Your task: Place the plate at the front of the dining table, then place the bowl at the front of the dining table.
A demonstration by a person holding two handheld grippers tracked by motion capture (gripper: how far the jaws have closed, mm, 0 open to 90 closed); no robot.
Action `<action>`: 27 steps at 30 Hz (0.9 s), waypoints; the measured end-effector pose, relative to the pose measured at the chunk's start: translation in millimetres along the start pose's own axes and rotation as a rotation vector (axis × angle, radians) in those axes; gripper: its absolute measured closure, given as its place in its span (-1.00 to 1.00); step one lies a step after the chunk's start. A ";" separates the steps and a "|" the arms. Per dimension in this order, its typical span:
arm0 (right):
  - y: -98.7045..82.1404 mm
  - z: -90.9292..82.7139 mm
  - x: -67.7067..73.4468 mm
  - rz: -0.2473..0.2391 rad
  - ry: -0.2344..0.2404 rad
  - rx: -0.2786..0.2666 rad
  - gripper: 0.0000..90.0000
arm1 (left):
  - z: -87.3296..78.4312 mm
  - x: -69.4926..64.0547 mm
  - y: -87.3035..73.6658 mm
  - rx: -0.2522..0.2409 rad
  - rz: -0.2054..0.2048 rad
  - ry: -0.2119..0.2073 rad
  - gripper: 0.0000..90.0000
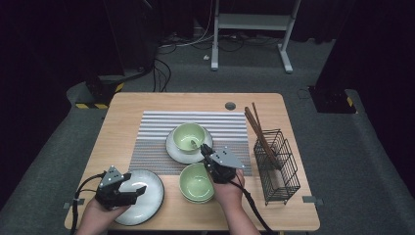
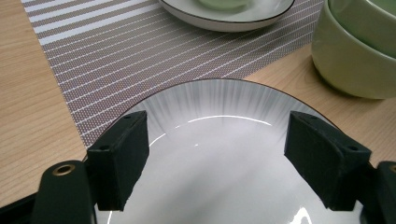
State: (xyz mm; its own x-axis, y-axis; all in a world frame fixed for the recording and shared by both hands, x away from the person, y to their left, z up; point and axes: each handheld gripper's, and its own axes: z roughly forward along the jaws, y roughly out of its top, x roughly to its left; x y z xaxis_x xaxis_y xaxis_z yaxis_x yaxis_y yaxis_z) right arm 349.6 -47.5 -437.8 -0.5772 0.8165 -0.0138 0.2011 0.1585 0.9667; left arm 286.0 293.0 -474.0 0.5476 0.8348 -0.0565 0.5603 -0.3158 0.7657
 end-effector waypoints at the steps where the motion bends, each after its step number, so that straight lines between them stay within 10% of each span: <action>1: -0.2 -0.2 0.0 -0.002 0.001 -0.001 0.87 | 0.1 -0.3 0.5 -0.002 -0.005 -0.001 -0.51; 27: -11.0 -4.6 4.3 0.010 0.019 0.040 0.58 | 1.6 -3.1 3.7 -0.001 0.004 -0.008 -0.50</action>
State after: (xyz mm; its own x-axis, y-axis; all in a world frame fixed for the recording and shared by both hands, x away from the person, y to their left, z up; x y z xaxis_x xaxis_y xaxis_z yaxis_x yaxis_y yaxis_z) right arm 341.3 -48.3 -447.4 -0.5896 0.8077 0.0011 0.2383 0.1727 0.9557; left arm 287.4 288.5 -472.0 0.5547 0.8300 -0.0583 0.5576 -0.3187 0.7665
